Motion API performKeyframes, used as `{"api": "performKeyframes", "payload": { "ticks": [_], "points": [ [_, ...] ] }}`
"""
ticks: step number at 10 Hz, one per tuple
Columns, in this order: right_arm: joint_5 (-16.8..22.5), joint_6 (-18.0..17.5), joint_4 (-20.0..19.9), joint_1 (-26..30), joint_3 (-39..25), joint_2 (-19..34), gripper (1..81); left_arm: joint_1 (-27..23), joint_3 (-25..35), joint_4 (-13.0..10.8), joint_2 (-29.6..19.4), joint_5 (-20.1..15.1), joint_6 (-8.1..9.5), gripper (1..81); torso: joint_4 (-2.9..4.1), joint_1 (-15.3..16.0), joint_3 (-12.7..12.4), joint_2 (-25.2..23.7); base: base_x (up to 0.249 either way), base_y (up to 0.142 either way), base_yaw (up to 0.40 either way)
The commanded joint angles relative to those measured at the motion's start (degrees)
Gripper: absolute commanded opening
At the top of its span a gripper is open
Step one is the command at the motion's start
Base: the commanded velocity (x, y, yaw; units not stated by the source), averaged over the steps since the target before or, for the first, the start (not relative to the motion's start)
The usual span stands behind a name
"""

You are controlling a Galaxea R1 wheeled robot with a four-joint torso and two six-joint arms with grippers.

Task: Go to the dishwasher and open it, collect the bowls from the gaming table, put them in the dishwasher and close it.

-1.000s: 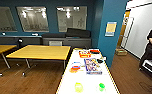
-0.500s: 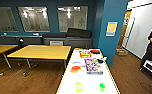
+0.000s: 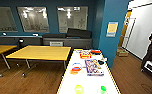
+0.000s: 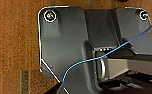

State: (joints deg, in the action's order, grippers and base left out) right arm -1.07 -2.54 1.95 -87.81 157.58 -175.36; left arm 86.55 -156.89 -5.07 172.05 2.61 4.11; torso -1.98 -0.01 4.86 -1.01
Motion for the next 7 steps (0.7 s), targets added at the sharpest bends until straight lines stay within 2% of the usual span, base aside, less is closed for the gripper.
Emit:
{"api": "performKeyframes", "payload": {
  "ticks": [1,3,5,7],
  "points": [
    [2.83,0.07,-0.37,2.85,-0.17,0.07,81.1,-3.0,0.01,0.15,-0.21,-2.7,-0.33,81.1,0.0,0.01,0.0,0.0,0.136,0.0,0.0],
    [2.74,-0.01,-0.46,2.85,-0.17,-0.01,81.1,-2.93,0.01,0.24,-0.21,-2.7,-0.33,81.1,0.0,0.03,0.0,0.02,0.133,0.0,0.0],
    [2.04,-0.28,-0.9,2.59,-0.61,1.13,81.1,-2.92,0.01,-0.03,-0.03,-2.7,-0.33,81.1,0.0,0.14,0.05,0.09,0.0,0.0,0.0],
    [1.86,-0.36,-0.9,2.24,-5.27,3.85,81.1,-2.49,0.01,-0.55,0.14,-2.52,-0.42,81.1,0.0,0.08,0.02,0.05,0.0,0.0,0.0]
  ]
}}
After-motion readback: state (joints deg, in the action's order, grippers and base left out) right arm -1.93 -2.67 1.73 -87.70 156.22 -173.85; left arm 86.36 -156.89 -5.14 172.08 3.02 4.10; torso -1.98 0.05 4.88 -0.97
